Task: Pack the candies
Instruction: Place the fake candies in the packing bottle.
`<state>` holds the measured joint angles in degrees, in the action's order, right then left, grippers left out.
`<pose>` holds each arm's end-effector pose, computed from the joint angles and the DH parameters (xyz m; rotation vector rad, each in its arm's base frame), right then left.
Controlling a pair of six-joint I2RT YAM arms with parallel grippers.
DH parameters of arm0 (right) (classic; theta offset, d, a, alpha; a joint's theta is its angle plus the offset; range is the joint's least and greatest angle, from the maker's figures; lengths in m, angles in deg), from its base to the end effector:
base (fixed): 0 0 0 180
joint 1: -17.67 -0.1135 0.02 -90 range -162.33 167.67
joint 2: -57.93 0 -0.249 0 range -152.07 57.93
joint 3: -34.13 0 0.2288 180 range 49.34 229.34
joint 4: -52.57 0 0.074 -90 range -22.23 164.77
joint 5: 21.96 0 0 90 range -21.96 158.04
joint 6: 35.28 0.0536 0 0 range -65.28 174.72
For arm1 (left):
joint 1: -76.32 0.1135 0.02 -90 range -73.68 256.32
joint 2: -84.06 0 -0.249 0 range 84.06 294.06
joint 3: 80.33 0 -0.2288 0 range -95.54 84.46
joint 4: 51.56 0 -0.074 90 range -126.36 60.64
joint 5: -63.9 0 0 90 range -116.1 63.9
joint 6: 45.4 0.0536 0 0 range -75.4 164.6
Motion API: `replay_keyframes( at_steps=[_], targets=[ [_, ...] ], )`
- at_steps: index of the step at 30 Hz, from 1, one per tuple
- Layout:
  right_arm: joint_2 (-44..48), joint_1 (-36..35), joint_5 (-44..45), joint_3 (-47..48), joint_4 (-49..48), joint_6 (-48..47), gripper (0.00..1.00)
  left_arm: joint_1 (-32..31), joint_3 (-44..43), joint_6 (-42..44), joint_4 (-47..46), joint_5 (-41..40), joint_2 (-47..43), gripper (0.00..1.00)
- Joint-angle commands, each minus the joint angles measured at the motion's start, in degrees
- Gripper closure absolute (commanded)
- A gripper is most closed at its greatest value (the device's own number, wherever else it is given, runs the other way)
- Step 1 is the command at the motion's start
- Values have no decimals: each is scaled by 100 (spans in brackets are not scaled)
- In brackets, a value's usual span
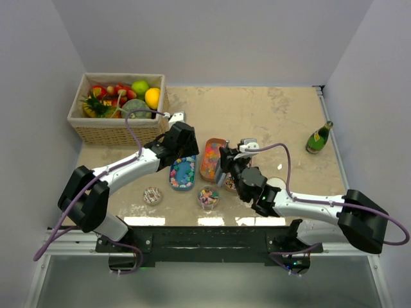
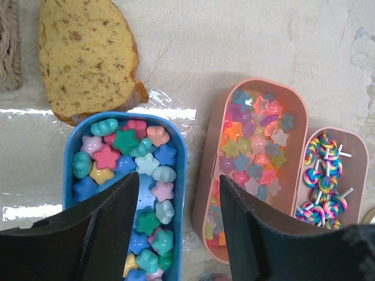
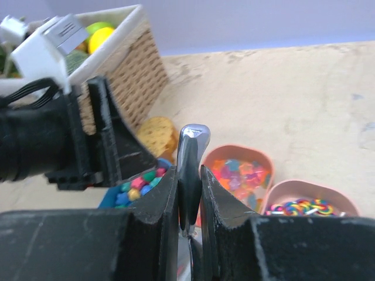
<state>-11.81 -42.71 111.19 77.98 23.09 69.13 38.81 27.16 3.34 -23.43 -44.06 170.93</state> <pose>0.1567 0.2014 0.2543 -0.0041 1.5439 0.4730 0.2641 -0.1819 0.2210 -0.2340 2.2825 -0.3597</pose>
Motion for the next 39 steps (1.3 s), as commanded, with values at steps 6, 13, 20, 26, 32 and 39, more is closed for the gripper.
replay_keyframes(
  at_steps=[6,13,20,26,32,39],
  targets=[
    [293,1132,555,317,881,412,100,25,-36,442,-475,836,102,38],
    [31,2064,186,204,761,422,100,-282,-237,733,-748,1409,523,37],
    [-804,2408,-368,150,-231,299,100,-748,-730,821,-818,1549,1121,38],
    [-1515,2426,-448,361,-470,360,100,-810,-827,821,-1029,1769,1323,39],
    [-1877,2443,-598,300,-821,536,100,-845,-923,803,-1090,1971,1596,43],
    [-2141,2487,-765,-16,-1253,799,100,-871,-994,768,-1170,2103,1825,48]
  ],
)
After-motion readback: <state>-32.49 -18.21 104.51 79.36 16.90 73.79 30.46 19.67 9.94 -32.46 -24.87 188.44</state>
